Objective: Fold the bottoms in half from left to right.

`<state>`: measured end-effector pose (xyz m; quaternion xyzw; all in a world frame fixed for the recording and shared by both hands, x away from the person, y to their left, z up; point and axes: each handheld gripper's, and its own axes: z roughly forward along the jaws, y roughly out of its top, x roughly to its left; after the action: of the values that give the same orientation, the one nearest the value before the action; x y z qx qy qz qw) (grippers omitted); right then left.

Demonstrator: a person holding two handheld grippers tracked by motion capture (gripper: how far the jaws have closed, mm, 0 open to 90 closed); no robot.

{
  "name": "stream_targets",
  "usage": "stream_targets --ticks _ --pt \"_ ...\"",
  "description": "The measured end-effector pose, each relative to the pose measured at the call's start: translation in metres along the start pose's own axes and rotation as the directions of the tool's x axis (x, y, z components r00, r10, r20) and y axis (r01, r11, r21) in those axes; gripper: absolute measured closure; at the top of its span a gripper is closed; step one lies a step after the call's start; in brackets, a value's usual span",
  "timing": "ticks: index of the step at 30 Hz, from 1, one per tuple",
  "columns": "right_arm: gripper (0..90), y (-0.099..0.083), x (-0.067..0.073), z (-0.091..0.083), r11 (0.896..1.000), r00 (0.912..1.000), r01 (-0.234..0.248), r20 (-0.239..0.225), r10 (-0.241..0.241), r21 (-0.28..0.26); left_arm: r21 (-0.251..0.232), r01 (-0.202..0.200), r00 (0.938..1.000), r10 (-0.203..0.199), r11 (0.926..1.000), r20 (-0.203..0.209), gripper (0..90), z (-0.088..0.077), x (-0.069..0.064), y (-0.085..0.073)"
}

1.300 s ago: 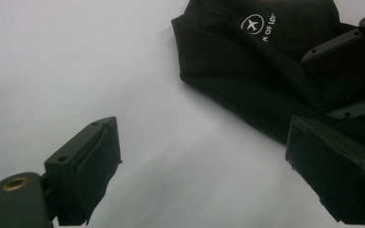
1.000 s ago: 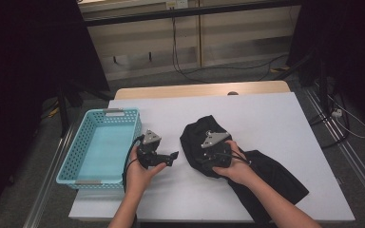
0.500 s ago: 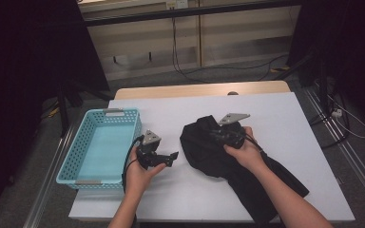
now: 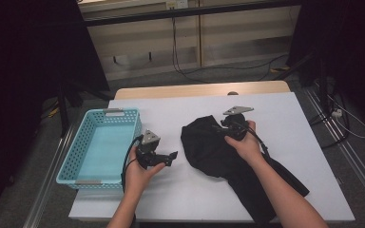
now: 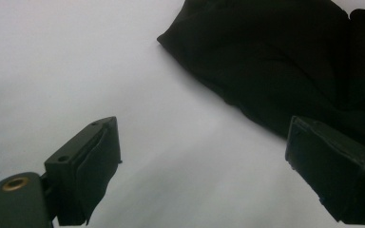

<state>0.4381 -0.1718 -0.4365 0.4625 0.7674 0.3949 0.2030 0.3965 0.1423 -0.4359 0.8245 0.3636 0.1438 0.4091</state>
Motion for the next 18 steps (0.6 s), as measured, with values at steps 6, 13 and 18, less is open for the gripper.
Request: stream_targets --ticks 6,13,18 --pt "66.7 -0.008 -0.001 0.012 0.996 0.9994 0.015 0.030 -0.018 0.091 0.003 0.000 1.0000 0.000 1.0000 0.004 11.3 0.000 -0.001 0.000" --pt "87.0 0.000 -0.003 0.013 1.000 0.9998 0.017 0.014 -0.017 0.000 -0.001 0.006 1.0000 -0.006 1.0000 0.002 11.3 0.002 0.000 0.000" --pt "68.9 0.011 -0.007 0.016 1.000 0.9998 -0.019 -0.003 0.019 -0.008 0.007 0.012 0.9999 -0.012 0.9999 0.006 11.3 0.004 0.002 -0.001"
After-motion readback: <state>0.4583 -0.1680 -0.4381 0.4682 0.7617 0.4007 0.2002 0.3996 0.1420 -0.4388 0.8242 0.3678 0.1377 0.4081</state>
